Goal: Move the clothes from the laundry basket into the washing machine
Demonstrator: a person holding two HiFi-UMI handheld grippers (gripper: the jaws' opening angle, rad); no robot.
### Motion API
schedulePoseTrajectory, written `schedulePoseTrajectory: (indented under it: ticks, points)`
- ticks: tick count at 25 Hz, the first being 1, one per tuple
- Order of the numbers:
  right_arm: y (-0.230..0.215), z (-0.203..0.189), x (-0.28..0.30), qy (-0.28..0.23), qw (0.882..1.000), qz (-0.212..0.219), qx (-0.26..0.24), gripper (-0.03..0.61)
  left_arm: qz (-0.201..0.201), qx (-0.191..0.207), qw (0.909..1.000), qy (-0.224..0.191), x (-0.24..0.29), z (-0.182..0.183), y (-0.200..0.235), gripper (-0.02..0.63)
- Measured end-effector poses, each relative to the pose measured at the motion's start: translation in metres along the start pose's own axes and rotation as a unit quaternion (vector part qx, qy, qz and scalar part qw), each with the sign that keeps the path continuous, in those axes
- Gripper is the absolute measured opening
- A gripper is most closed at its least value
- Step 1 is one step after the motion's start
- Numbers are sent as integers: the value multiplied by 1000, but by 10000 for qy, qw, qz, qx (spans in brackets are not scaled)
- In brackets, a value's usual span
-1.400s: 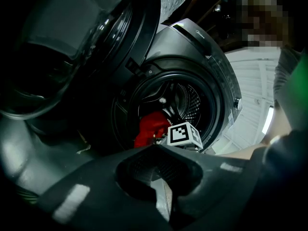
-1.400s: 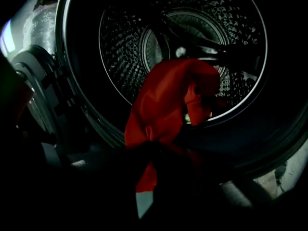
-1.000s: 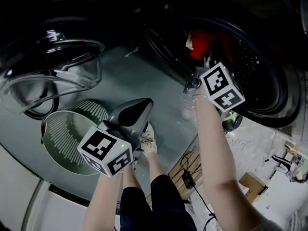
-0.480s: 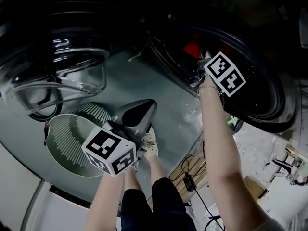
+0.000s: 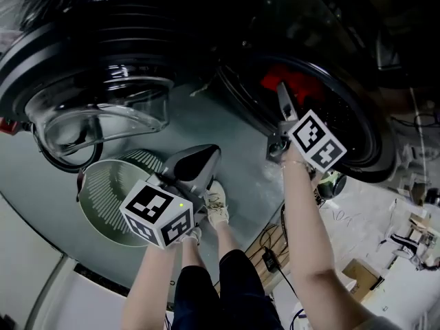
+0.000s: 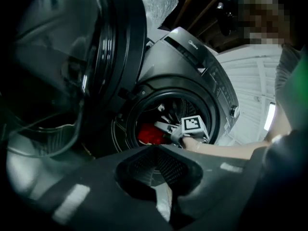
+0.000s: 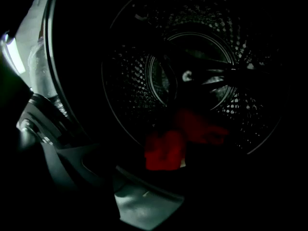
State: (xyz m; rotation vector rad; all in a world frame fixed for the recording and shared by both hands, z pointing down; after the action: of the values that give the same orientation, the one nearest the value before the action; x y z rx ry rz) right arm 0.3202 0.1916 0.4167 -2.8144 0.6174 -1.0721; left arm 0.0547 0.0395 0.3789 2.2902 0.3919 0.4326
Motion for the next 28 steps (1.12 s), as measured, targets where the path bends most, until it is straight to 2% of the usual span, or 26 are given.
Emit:
schedulePoseTrajectory:
  ticks: [4, 7, 8, 12, 15, 19, 23, 28]
  points:
    - [19, -16, -69, 425, 9977, 535, 47, 358, 182, 84, 9998, 6, -29, 21, -27, 2]
    - [40, -10, -127, 807, 9905, 1114, 32, 269, 265, 212, 9994, 31, -52, 41, -54, 2]
    - [47, -6, -145, 895, 9873, 1309, 46, 223, 298, 251, 9992, 52, -58, 46, -63, 2]
    - [69, 25, -210, 953, 9768, 1918, -78, 103, 407, 346, 9985, 133, -81, 66, -97, 2]
    - [88, 52, -257, 1077, 9600, 2574, -257, 31, 498, 421, 9978, 104, -101, 85, -133, 2]
    - [115, 94, -311, 1197, 9288, 3432, -718, 29, 569, 544, 9969, -17, -122, 109, -185, 2]
    - [139, 128, -353, 1011, 8978, 4133, -1140, 29, 660, 737, 9950, -144, -140, 130, -227, 2]
    - [157, 159, -397, 694, 8792, 4451, -1554, 29, 845, 966, 9912, -336, -161, 154, -269, 2]
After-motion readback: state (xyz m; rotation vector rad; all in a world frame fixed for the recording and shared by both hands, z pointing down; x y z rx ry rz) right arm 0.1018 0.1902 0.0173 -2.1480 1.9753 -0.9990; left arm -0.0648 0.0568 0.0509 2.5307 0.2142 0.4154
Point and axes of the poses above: the fingertips, and each gripper's own axes: x forward along the fingers, y to its left, z out of its top, the point moved 10 cm from there along -x, backward along the fingers, and after that the axes turned 13 degrees about -z, right-handed, at the moved point
